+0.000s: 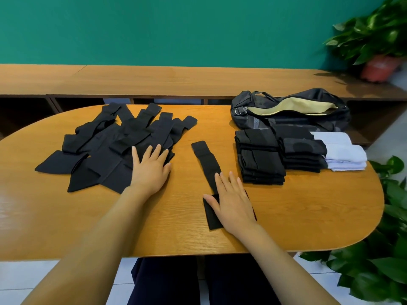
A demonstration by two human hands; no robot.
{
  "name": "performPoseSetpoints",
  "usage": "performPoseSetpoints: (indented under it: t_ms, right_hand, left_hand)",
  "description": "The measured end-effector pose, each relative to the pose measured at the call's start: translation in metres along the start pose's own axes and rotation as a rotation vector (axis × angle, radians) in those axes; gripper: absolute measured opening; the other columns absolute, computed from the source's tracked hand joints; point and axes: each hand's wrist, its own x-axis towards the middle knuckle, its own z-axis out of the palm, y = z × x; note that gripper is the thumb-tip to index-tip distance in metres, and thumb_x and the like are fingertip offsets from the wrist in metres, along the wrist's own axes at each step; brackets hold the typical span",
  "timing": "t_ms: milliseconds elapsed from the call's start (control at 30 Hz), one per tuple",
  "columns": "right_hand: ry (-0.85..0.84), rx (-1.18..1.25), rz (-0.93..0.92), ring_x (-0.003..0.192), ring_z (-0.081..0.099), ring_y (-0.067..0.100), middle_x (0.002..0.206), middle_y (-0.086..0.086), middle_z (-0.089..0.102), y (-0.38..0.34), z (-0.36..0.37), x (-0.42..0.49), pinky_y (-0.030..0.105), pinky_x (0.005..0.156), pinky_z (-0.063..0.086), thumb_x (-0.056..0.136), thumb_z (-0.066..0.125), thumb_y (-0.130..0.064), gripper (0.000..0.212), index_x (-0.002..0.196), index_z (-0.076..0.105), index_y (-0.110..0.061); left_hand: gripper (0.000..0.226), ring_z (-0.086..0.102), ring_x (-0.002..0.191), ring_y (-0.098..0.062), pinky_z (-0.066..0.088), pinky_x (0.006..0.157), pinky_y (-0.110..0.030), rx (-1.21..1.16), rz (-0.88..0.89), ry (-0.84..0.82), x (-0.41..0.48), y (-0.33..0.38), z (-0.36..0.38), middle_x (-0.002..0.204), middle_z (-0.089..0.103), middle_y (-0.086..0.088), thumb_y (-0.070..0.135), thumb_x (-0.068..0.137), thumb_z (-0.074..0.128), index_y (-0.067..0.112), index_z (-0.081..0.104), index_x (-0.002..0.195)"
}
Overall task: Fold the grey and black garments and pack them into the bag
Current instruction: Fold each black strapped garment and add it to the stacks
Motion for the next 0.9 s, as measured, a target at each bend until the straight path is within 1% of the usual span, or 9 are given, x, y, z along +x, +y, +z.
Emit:
performPoseSetpoints:
  t_ms: [133,267,400,467,533,667,767,833,900]
  right_hand:
    - [0.025,0.1,-0.052,0.148,-0.013,0.016,0.163,-0.001,-0.002,-0.01,-0.006,0.011,0.033,0.119,-0.01,0.084,-0.001,-0.066,0.085,0.156,0.002,-0.02]
    - [0.116,0.189,-0.15,0.149,0.001,0.008,0.161,-0.006,0.016,0.007,-0.016,-0.002,0.03,0.121,-0.002,0.096,0.016,-0.055,0.068,0.154,0.021,-0.021]
    - [0.259,0.224,-0.213,0.139,0.034,0.008,0.143,-0.005,0.048,0.036,-0.009,-0.028,0.033,0.12,0.021,0.101,0.028,-0.044,0.049,0.132,0.058,-0.02]
    - [0.32,0.223,-0.218,0.126,0.045,0.009,0.129,-0.005,0.056,0.043,-0.004,-0.036,0.035,0.111,0.036,0.101,0.033,-0.037,0.041,0.117,0.066,-0.019]
    - [0.356,0.24,-0.225,0.119,0.048,0.009,0.122,-0.005,0.059,0.043,-0.004,-0.037,0.03,0.101,0.042,0.1,0.036,-0.034,0.038,0.111,0.069,-0.018]
    - [0.354,0.272,-0.238,0.116,0.045,0.003,0.118,-0.008,0.061,0.04,-0.004,-0.036,0.024,0.096,0.039,0.098,0.038,-0.04,0.039,0.107,0.071,-0.021]
    - [0.305,0.314,-0.259,0.119,0.038,-0.005,0.119,-0.016,0.06,0.041,-0.004,-0.038,0.019,0.098,0.03,0.095,0.04,-0.057,0.045,0.111,0.07,-0.026]
    - [0.264,0.306,-0.303,0.12,0.038,-0.005,0.121,-0.019,0.058,0.042,-0.005,-0.038,0.017,0.099,0.027,0.089,0.042,-0.067,0.053,0.114,0.068,-0.029]
    - [0.257,0.268,-0.334,0.12,0.042,0.0,0.12,-0.018,0.06,0.042,-0.004,-0.038,0.019,0.101,0.026,0.085,0.048,-0.069,0.053,0.116,0.067,-0.029]
  left_hand:
    - [0.053,0.006,0.15,-0.015,-0.021,0.112,-0.05,-0.193,0.121,0.091,-0.031,0.027,-0.004,0.161,0.019,0.003,0.045,0.102,0.034,0.027,0.031,0.151]
    - [0.048,0.016,0.145,-0.005,-0.024,0.113,-0.042,-0.433,0.178,0.035,-0.073,0.052,-0.007,0.155,0.03,0.013,0.048,0.098,0.043,0.034,0.042,0.144]
    - [0.056,0.015,0.142,0.004,-0.021,0.116,-0.039,-0.619,0.272,-0.014,-0.101,0.063,-0.001,0.149,0.036,0.021,0.059,0.085,0.057,0.039,0.05,0.137]
    - [0.064,0.014,0.141,0.008,-0.023,0.115,-0.038,-0.619,0.314,-0.035,-0.107,0.065,0.003,0.146,0.037,0.026,0.067,0.077,0.06,0.04,0.051,0.134]
    - [0.066,0.014,0.142,0.008,-0.023,0.115,-0.041,-0.566,0.347,-0.025,-0.112,0.066,0.008,0.145,0.038,0.028,0.071,0.075,0.057,0.04,0.053,0.133]
    - [0.055,0.017,0.141,0.007,-0.018,0.118,-0.045,-0.523,0.352,0.058,-0.115,0.066,0.012,0.145,0.043,0.021,0.066,0.082,0.05,0.039,0.058,0.129]
    - [0.051,0.022,0.141,0.003,-0.013,0.119,-0.048,-0.526,0.355,0.119,-0.115,0.067,0.014,0.142,0.049,0.016,0.063,0.091,0.035,0.036,0.064,0.123]
    - [0.052,0.025,0.139,0.003,-0.012,0.12,-0.044,-0.59,0.324,0.153,-0.115,0.065,0.015,0.138,0.054,0.015,0.061,0.093,0.03,0.034,0.068,0.116]
    - [0.052,0.026,0.136,0.007,-0.013,0.119,-0.036,-0.664,0.286,0.166,-0.114,0.063,0.017,0.135,0.057,0.014,0.06,0.093,0.031,0.033,0.07,0.112]
